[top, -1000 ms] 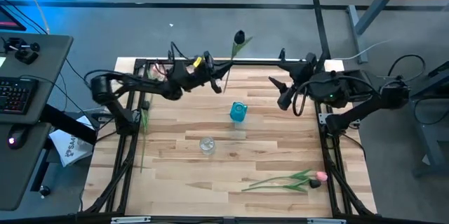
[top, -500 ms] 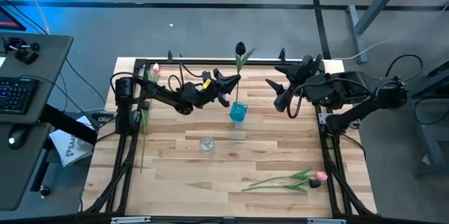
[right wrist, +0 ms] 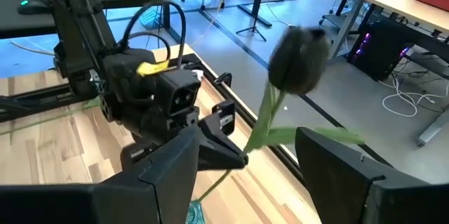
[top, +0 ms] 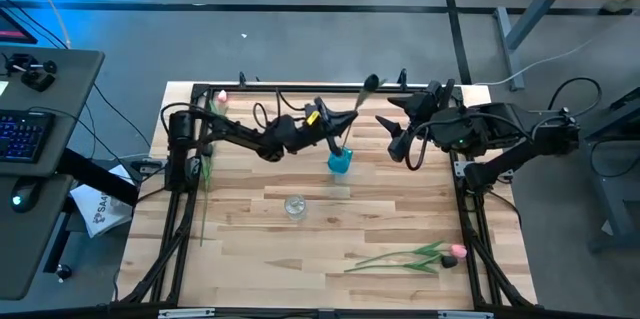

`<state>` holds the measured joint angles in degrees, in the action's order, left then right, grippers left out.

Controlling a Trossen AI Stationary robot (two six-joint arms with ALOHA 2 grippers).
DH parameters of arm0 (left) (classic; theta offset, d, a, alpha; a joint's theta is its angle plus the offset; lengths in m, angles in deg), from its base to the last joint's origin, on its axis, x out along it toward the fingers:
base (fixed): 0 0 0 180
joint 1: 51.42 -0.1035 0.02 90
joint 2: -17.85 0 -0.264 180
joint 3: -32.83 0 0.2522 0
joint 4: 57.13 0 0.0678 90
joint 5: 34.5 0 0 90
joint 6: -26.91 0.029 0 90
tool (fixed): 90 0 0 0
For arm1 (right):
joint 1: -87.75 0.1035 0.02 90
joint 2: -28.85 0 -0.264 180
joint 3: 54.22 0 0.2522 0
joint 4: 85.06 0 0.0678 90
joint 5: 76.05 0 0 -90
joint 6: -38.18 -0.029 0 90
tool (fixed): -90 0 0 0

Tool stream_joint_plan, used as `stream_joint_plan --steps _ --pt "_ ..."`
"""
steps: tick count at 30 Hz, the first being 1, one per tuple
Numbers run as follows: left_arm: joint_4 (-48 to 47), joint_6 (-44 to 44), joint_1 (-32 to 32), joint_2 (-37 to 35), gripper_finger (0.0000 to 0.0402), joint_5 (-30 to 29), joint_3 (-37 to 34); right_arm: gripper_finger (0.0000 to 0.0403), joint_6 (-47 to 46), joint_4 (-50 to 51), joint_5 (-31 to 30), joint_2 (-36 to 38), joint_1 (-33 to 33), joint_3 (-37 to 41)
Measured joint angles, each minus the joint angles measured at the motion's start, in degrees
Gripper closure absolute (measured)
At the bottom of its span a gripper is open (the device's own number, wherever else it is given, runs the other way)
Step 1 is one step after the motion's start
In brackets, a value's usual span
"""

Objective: Sort flowers into vase by color
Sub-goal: Put the right black tulip into the blue vase

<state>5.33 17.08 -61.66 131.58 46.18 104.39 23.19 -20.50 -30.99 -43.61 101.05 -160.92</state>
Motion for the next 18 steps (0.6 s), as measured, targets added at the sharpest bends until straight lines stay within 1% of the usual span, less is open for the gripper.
stream_joint_plan --steps 5,8,11,14,18 --pt "-0.31 -2.52 0.37 3.08 0.0401 -0.08 -0.02 0.0169 0.0 0.02 0.16 -0.02 0.0 0.0" --pt "0.05 -2.96 0.57 3.44 0.0401 -0.27 -0.02 0.0169 0.43 0.03 0.16 -0.02 0.0 0.0" --pt "0.54 -6.3 0.5 3.14 0.0401 -0.14 0.04 0.0169 0.45 0.19 0.16 -0.02 0.0 0.0" --pt "-1.99 -7.03 0.01 2.34 0.0397 0.06 0.08 0.0169 1.02 0.2 0.16 -0.02 0.0 0.0" --pt "-8.59 -8.03 -0.43 0.43 0.0372 1.56 -0.64 0.0169 1.07 0.27 0.14 -0.02 0.0 0.0"
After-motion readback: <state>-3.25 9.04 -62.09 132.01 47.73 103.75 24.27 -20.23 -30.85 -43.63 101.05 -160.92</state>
